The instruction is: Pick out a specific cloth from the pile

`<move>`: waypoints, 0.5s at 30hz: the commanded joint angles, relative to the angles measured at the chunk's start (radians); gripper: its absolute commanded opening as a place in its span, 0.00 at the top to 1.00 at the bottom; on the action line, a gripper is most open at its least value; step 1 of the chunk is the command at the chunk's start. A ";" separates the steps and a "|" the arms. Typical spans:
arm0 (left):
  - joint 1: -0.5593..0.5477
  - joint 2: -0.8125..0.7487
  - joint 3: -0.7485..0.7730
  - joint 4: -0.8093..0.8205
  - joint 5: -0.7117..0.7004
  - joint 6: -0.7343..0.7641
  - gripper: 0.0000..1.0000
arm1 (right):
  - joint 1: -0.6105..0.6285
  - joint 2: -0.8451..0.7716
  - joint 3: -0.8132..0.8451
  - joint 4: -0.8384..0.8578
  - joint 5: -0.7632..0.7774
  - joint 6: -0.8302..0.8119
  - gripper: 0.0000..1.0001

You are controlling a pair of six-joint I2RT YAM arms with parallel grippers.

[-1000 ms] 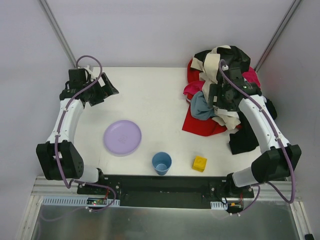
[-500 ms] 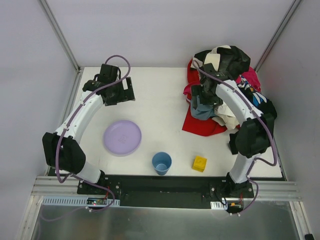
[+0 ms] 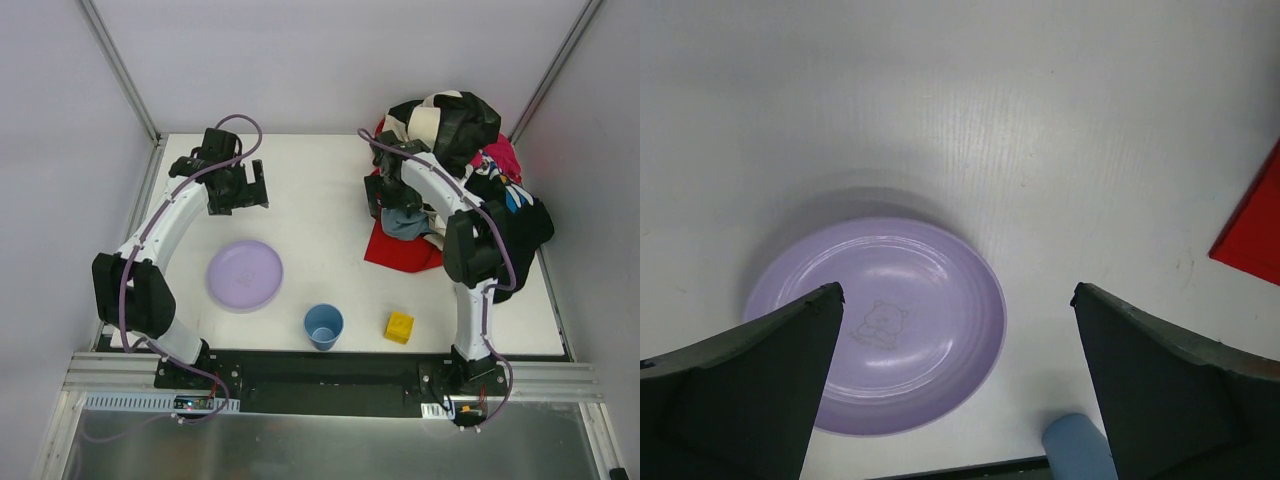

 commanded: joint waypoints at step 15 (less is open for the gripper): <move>-0.002 0.064 0.165 -0.018 0.084 0.039 0.01 | -0.003 0.075 0.081 -0.104 0.104 -0.019 0.99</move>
